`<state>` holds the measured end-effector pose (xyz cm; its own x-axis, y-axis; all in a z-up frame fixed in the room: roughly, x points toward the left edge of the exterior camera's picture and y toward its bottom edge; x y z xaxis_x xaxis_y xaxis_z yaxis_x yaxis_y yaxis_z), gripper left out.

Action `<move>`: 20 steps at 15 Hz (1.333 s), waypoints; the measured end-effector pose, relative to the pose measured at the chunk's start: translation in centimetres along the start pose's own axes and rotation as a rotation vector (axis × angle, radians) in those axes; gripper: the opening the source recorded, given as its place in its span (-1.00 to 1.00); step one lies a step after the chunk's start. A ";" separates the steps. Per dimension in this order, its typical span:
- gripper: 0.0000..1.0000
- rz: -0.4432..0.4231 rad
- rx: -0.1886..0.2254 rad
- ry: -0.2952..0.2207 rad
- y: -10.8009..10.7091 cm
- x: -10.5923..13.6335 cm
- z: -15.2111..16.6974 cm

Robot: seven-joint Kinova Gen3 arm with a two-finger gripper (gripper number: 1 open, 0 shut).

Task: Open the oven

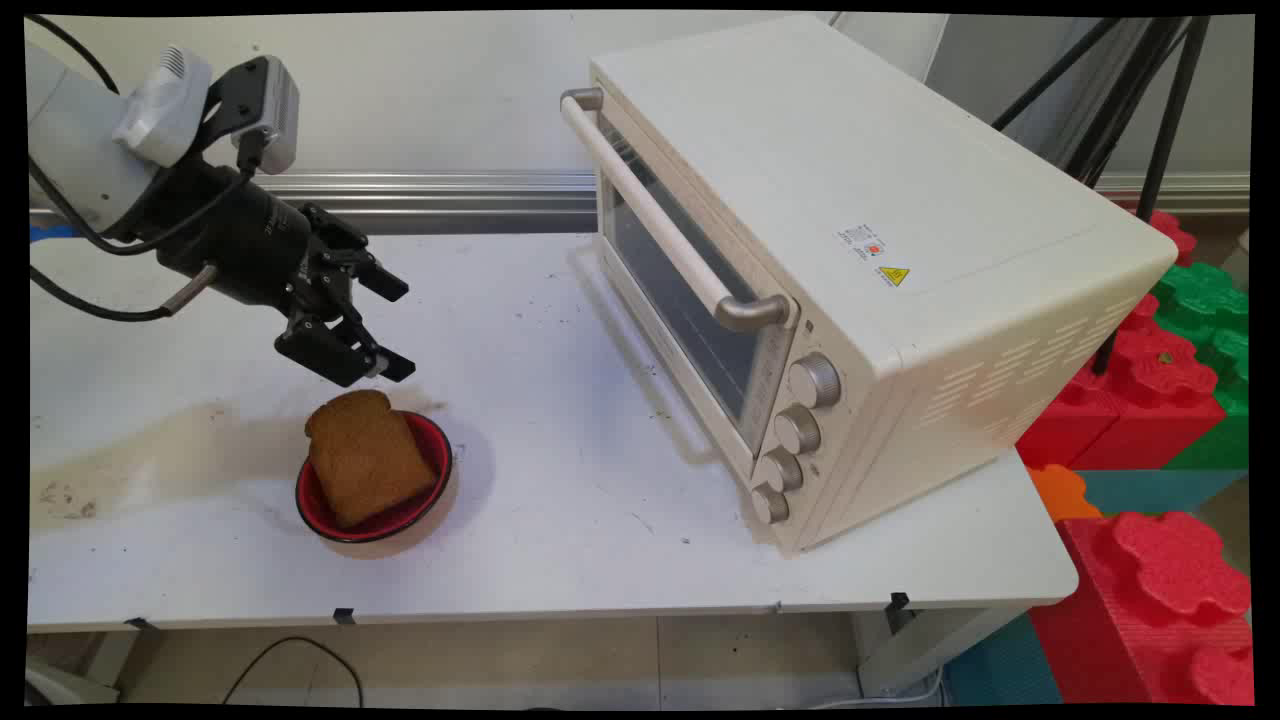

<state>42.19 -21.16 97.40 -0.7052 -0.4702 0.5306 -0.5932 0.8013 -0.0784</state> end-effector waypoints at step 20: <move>1.00 -0.026 0.031 0.183 -0.4 4.5 -3.8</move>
<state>40.73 -22.13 103.02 -0.6086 -0.4135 0.6772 -0.6244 0.7763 -0.0870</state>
